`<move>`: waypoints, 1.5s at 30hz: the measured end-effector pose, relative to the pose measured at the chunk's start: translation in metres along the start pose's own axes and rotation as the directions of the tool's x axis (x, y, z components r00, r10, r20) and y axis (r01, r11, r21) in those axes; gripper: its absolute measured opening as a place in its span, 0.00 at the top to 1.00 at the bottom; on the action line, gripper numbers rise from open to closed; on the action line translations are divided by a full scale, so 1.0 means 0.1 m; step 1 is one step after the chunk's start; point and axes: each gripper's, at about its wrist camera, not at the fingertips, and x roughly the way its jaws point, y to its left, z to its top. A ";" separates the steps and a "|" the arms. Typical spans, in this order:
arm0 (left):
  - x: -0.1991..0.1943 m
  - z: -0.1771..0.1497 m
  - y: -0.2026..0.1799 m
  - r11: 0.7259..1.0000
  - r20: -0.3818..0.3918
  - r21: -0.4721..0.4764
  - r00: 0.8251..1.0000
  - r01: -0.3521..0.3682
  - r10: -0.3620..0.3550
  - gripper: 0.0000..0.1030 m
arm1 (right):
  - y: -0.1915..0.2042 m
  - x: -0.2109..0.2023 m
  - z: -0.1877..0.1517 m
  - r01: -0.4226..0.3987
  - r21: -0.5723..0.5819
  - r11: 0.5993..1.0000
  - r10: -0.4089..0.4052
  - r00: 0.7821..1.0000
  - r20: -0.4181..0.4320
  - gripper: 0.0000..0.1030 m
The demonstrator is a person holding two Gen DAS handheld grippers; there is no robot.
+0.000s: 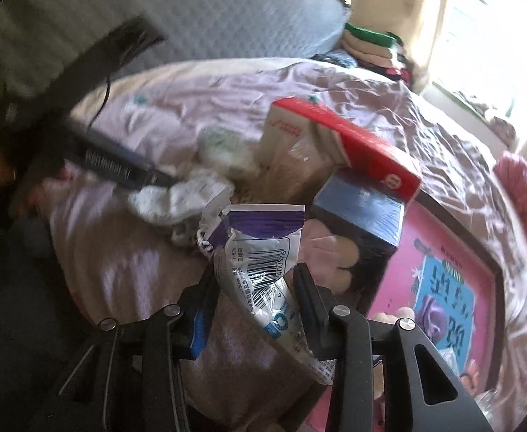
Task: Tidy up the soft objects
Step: 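Close the left tool on the floral cloth while the right tool grasps the bagged packet, then lift the floral cloth with the left tool while the right tool lifts the packet toward the tray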
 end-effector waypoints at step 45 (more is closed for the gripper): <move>-1.20 0.02 -1.20 0.960 0.273 0.220 0.934 0.173 -0.231 0.91 | -0.90 -1.34 -0.31 0.031 0.470 0.882 -0.162 0.957 0.241 0.65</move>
